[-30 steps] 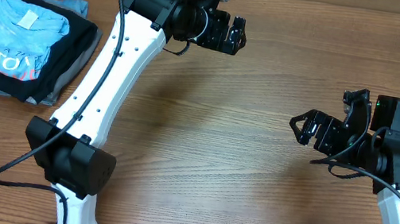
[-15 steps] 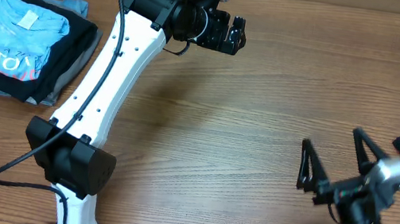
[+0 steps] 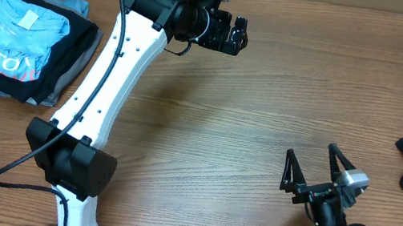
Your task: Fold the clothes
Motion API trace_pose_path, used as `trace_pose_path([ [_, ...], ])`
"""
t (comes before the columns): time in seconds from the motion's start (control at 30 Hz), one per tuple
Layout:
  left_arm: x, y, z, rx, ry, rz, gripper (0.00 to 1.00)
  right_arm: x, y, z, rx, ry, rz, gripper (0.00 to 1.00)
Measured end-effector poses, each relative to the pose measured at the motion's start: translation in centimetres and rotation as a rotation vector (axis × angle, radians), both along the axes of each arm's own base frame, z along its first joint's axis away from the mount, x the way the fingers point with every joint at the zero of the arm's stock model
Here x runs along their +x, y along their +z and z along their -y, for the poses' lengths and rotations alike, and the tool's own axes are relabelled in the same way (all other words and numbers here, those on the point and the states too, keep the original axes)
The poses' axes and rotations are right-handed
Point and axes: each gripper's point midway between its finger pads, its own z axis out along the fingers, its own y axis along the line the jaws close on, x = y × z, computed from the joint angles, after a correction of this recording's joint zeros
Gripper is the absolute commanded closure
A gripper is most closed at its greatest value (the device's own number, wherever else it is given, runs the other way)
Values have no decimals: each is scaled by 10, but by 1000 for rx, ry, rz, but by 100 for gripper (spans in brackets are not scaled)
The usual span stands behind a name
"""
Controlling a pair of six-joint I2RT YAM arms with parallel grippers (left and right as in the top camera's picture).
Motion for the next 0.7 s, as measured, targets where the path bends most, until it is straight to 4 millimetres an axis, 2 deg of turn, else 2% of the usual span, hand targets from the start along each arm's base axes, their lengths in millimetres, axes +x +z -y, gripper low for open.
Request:
trace_pose_path([
  [0.07, 0, 0, 0, 0, 0, 0, 0, 1, -21, 0, 5, 0, -76, 0],
  [0.7, 0, 0, 0, 0, 0, 0, 0, 1, -20, 0, 26, 0, -76, 0],
])
